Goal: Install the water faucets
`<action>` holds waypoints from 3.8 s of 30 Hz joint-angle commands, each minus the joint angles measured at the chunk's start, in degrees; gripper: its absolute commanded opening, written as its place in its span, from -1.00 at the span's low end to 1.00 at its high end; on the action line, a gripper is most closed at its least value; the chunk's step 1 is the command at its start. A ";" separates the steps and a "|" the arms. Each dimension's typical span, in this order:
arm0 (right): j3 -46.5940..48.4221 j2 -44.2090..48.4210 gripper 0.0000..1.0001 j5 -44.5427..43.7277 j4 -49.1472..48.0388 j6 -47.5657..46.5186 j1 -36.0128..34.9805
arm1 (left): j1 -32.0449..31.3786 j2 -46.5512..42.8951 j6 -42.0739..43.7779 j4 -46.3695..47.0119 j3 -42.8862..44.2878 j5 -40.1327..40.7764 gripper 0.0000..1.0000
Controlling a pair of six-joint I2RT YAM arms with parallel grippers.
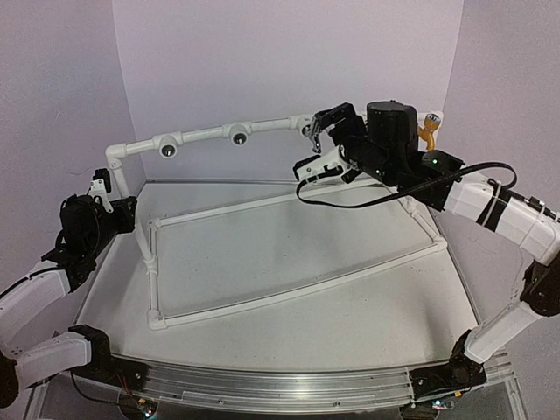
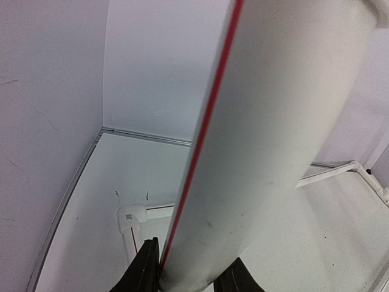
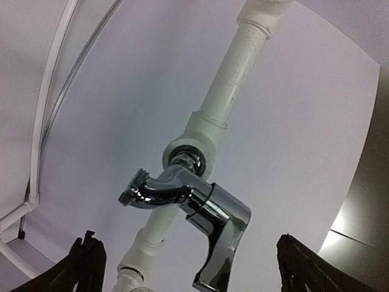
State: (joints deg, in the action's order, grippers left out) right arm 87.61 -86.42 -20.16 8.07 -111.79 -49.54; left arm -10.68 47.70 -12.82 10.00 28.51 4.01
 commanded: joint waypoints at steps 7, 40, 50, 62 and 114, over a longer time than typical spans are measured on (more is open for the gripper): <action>7.46 -8.56 0.90 -1.79 -6.31 -14.96 -0.64 | -1.29 1.25 -8.07 -4.83 0.89 -7.62 -1.00; 26.73 -26.33 -1.00 -24.27 -4.60 75.68 -2.16 | -1.34 1.88 -7.98 -4.96 1.11 -8.31 -1.00; 21.58 -18.83 -0.97 3.65 -4.38 134.73 0.95 | -1.36 2.23 -8.08 -4.98 1.20 -8.79 -1.00; 8.44 -5.15 0.45 10.79 -10.65 124.42 1.75 | -1.32 2.09 -8.25 -4.93 1.07 -9.52 -1.00; 8.48 -5.72 -0.57 7.90 -2.76 145.41 5.25 | -1.37 3.49 -8.01 -5.04 2.02 -11.14 -1.00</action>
State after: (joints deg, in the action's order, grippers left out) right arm 92.24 -93.51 -14.27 5.09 39.76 -44.72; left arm -10.70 50.28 -12.27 9.93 30.21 0.95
